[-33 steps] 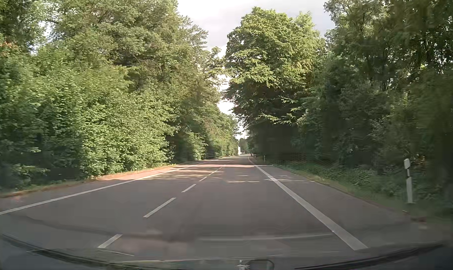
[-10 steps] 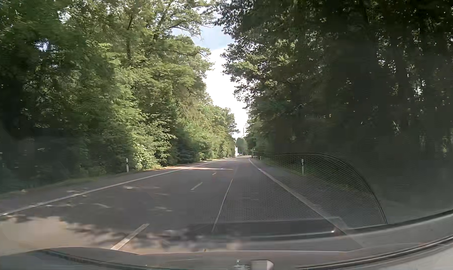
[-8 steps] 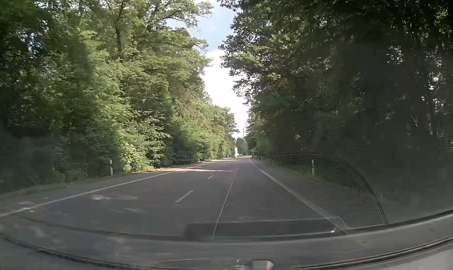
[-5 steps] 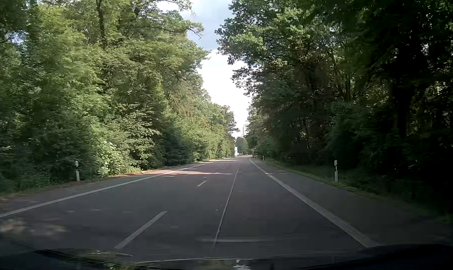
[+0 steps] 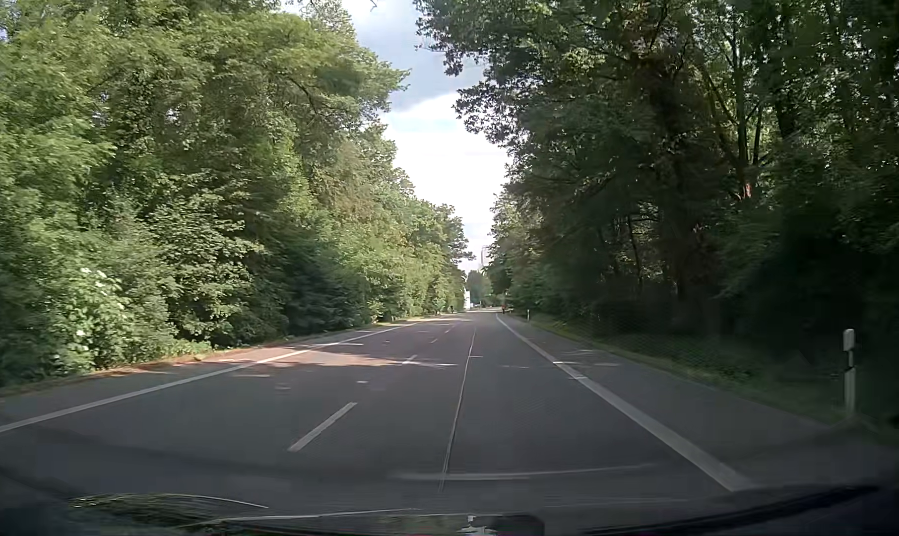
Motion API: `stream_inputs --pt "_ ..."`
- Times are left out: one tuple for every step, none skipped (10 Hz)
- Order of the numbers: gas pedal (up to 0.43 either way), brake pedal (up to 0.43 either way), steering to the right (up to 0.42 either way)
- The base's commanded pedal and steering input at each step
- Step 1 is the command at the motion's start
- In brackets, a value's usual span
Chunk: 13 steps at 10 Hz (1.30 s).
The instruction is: Follow the waypoints while adhering to traffic rules and regulations
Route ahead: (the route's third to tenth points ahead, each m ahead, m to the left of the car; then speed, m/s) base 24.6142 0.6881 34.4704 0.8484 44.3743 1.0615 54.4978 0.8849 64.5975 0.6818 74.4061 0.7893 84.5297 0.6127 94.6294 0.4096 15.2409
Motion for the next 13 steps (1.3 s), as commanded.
stream_inputs --pt "0.118 0.000 0.001" --pt "0.118 0.000 0.001" --pt "0.118 0.000 0.001" --pt "0.118 0.000 0.001" --pt "0.118 0.000 0.002" --pt "0.118 0.000 0.002" --pt "0.118 0.000 0.002" --pt "0.118 0.000 0.002" --pt "0.118 0.000 0.002" --pt "0.118 0.000 0.002" --pt "0.118 0.000 0.002" --pt "0.118 0.000 0.002" --pt "0.118 0.000 0.002"
